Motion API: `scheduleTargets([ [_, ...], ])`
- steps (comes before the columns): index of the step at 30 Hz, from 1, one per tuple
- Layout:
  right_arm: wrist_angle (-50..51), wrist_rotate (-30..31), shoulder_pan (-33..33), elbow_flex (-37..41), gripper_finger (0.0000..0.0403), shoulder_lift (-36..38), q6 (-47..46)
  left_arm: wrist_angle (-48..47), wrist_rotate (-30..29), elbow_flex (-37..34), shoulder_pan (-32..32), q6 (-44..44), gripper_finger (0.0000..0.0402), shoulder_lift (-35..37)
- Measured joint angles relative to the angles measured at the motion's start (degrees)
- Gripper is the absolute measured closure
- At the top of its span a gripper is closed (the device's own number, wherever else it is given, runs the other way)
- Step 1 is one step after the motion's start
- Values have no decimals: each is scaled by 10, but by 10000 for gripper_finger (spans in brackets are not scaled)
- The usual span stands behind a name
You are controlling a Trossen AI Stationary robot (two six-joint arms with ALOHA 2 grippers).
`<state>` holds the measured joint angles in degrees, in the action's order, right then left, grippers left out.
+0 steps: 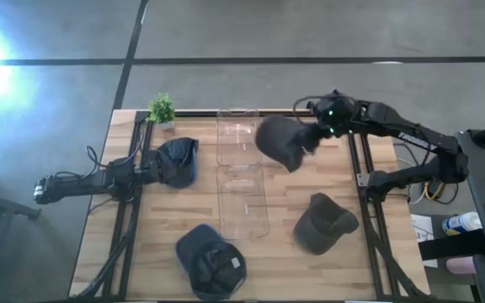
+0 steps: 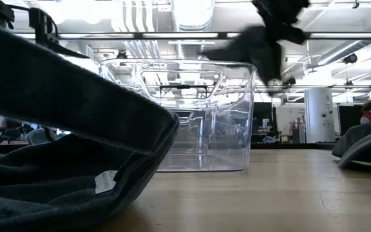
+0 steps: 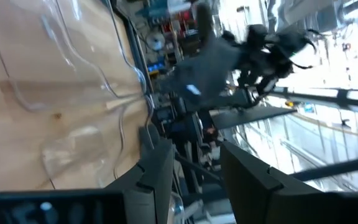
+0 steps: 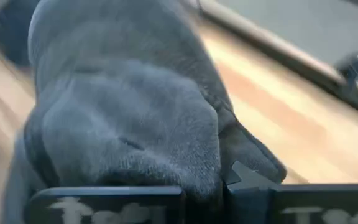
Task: Pick & Place hat
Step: Put the top black cap into the top transparent bin
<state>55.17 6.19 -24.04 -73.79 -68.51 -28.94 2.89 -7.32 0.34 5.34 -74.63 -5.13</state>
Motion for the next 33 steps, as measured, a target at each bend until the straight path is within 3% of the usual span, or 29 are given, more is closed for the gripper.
scheduleTargets([
  [8,-360,-1,0,-28,394,-102,-92,-1,-18,2,0,7,274,0],
  [12,-448,-1,0,-27,394,-182,-155,-5,-18,14,0,24,274,0],
  [18,-466,24,3,-25,394,-297,-228,-9,-18,35,0,46,274,0],
  [26,-472,30,15,-25,394,-366,-287,-100,-18,69,0,56,283,0],
  [33,-346,37,14,-25,375,-390,-269,-130,-17,75,0,54,289,0],
])
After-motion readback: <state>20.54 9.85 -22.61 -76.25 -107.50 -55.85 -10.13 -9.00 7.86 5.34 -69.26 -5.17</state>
